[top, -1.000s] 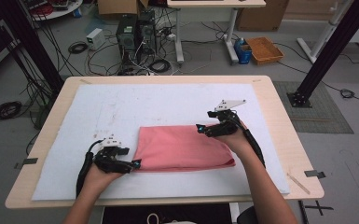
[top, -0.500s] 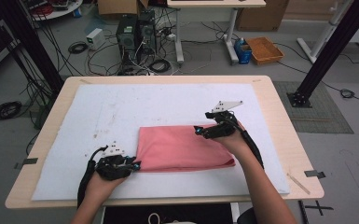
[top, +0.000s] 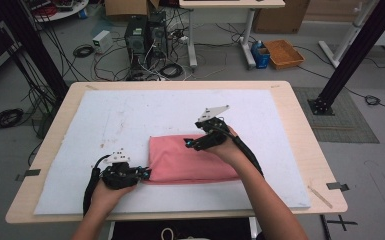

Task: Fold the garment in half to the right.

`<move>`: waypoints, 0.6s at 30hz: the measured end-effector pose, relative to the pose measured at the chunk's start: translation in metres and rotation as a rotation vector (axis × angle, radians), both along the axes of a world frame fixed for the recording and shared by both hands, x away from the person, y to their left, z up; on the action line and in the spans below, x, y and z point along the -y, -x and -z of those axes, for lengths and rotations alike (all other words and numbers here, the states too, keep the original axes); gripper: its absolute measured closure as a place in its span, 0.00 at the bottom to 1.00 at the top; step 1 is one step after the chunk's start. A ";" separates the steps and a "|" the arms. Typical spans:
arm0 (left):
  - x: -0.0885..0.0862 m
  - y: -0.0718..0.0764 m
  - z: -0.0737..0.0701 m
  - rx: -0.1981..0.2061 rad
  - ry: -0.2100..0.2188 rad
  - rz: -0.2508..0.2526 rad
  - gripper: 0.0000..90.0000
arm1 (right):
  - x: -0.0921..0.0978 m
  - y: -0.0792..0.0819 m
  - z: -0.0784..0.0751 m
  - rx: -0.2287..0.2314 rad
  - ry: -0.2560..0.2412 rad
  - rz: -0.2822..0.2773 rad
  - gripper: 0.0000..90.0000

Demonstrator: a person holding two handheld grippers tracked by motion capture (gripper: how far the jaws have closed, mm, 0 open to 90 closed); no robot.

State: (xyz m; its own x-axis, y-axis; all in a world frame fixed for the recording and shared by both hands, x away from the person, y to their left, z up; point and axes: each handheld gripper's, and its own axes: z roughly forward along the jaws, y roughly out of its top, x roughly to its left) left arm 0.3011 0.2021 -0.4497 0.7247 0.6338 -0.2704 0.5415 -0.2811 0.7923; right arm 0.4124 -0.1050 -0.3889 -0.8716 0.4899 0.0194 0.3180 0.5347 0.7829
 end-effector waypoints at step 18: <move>0.005 0.000 -0.002 0.009 0.014 0.030 0.92 | -0.095 -0.040 0.017 -0.106 0.084 -0.075 0.25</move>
State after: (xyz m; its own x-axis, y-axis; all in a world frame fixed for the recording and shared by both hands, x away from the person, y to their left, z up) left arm 0.3011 0.1972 -0.4479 0.7456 0.6082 -0.2725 0.5259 -0.2857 0.8012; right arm 0.4520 -0.0100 -0.4063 -0.9008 0.4277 0.0745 0.3533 0.6224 0.6984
